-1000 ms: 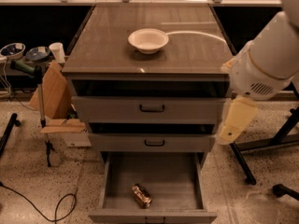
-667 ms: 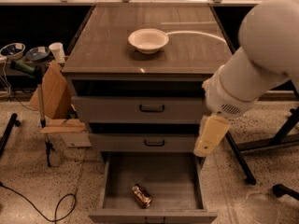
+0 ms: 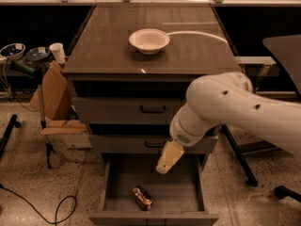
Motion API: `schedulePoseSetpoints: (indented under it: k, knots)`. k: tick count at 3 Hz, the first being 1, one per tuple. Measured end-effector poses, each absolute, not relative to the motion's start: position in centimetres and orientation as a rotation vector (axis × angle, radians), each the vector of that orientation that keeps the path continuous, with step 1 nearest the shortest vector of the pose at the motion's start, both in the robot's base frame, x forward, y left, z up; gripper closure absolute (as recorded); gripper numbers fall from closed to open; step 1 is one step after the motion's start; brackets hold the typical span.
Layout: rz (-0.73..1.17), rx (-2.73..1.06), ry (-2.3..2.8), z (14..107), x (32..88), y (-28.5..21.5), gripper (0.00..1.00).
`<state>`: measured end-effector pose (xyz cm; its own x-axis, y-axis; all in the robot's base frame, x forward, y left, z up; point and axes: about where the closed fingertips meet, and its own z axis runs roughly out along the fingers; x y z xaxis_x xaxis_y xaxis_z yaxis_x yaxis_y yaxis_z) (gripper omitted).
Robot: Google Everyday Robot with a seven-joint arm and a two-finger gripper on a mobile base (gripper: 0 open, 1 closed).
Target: Pick orange can from bottom drawer and place on counter
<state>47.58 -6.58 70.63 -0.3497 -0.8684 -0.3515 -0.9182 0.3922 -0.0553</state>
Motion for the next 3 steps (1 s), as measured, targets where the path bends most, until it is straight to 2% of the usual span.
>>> schedulePoseSetpoints:
  k: [1, 3]
  knots:
    - [0.287, -1.428, 2.417, 65.8, 48.8, -4.6, 0.00]
    - [0.483, -1.199, 2.542, 54.7, 47.6, -2.5, 0.00]
